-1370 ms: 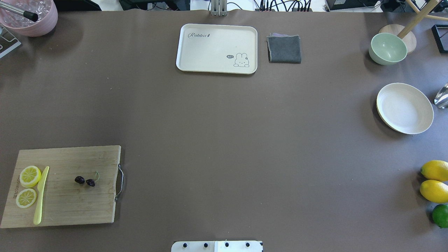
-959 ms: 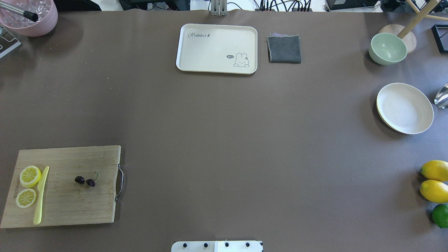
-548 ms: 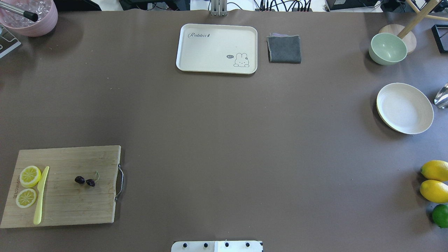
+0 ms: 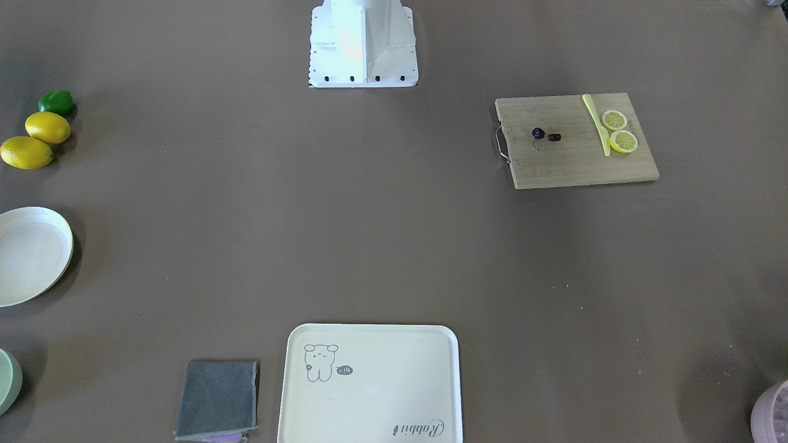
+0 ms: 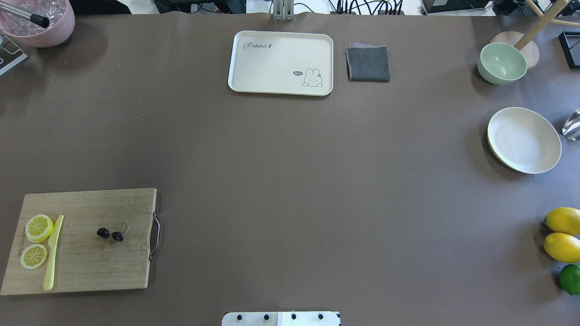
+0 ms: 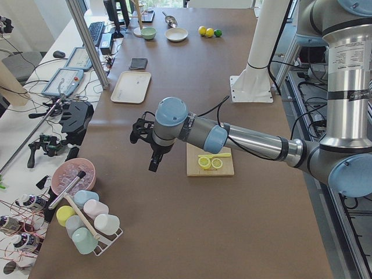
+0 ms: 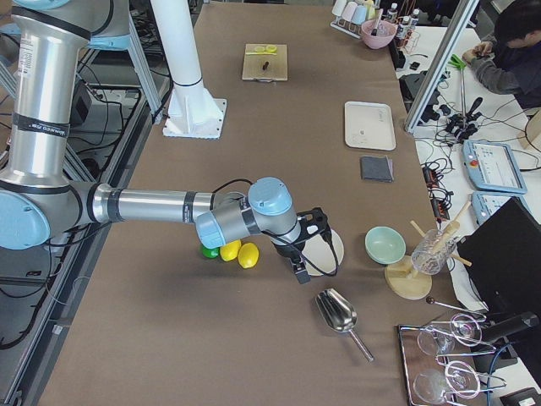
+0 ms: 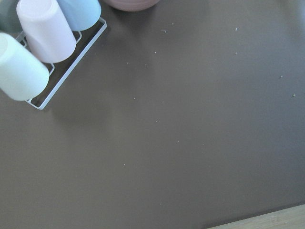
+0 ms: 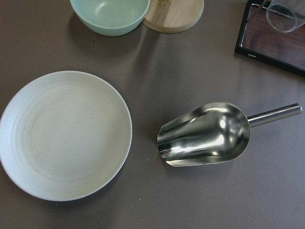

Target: Place red cherry on plate

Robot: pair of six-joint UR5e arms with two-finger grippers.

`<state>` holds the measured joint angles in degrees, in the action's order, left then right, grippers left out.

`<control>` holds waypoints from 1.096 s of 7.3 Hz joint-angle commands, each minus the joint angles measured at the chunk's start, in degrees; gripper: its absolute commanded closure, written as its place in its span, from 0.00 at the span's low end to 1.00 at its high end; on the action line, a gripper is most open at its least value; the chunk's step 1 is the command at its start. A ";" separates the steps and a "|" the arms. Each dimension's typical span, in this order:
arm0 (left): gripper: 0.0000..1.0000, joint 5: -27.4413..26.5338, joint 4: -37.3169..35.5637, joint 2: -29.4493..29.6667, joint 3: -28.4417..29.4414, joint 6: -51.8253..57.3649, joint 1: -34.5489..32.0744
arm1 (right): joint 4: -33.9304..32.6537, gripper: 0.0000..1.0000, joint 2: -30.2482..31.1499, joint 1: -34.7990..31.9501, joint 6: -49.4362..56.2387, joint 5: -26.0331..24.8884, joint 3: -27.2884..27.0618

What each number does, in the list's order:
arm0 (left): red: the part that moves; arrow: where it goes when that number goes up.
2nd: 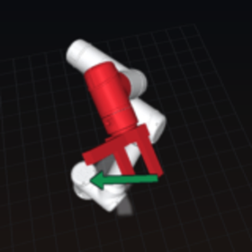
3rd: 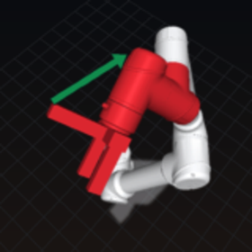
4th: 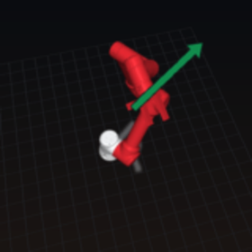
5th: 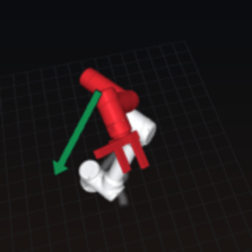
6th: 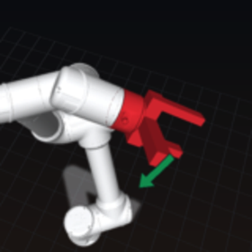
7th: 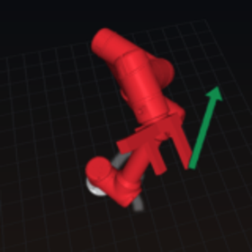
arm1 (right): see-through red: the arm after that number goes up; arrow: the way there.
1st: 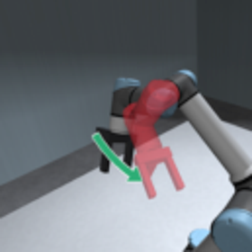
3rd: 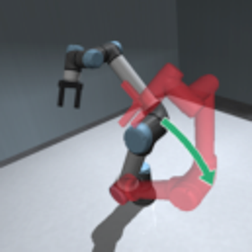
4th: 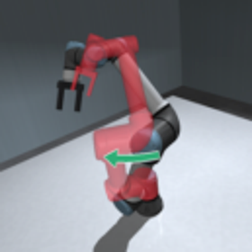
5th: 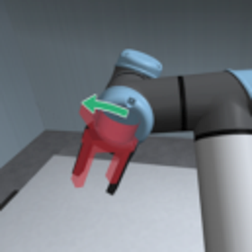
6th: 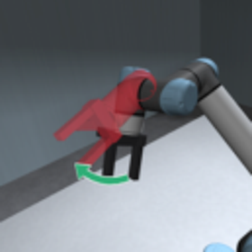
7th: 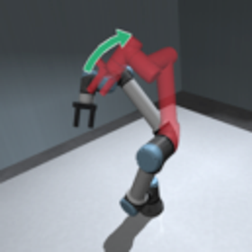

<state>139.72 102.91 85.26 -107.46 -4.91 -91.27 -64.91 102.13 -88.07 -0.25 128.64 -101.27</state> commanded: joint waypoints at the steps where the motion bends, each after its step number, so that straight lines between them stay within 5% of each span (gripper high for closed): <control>1: 0.02 -0.50 8.83 0.08 1.90 0.08 -0.05 | 2.25 0.00 -0.17 -0.26 -2.73 0.55 0.97; 3: 0.02 -0.15 15.10 0.00 5.67 -0.10 0.04 | 2.51 0.00 -0.43 -0.17 -2.99 1.26 2.46; 6: 0.02 -0.50 16.35 0.00 6.48 -0.71 0.65 | 2.95 0.00 -6.84 4.72 -10.70 3.90 12.38; 8: 0.02 -0.50 16.35 -0.09 6.39 -0.62 0.65 | 17.09 0.03 -7.47 11.48 -23.94 3.46 19.31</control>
<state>139.23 119.22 85.21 -101.04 -5.55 -90.65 -56.54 95.23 -80.68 -16.46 132.28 -86.71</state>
